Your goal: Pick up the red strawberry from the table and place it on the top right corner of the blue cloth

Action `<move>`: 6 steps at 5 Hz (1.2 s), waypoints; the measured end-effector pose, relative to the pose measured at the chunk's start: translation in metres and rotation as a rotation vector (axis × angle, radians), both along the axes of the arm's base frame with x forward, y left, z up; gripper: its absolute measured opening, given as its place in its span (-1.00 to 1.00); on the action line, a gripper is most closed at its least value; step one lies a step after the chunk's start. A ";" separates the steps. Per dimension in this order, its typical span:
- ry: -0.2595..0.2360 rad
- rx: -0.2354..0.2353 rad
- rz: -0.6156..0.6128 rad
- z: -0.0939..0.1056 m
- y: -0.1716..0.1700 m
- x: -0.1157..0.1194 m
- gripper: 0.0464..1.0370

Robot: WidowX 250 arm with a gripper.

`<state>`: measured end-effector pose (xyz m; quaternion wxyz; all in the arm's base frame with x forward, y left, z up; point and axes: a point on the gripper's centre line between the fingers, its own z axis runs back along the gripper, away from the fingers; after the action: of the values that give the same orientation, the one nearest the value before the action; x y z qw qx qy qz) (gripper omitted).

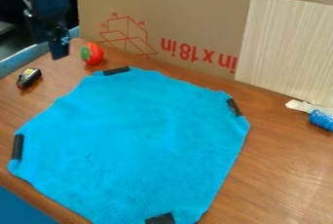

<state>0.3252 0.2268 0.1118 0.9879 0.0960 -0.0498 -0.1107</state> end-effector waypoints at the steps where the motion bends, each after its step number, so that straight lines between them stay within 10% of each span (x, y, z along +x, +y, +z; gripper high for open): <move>1: 0.000 -0.016 0.026 -0.010 0.025 0.013 0.92; 6: 0.007 -0.013 0.081 -0.048 0.031 0.094 0.92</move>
<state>0.4196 0.2574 0.0639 0.9924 0.0909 -0.0430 -0.0705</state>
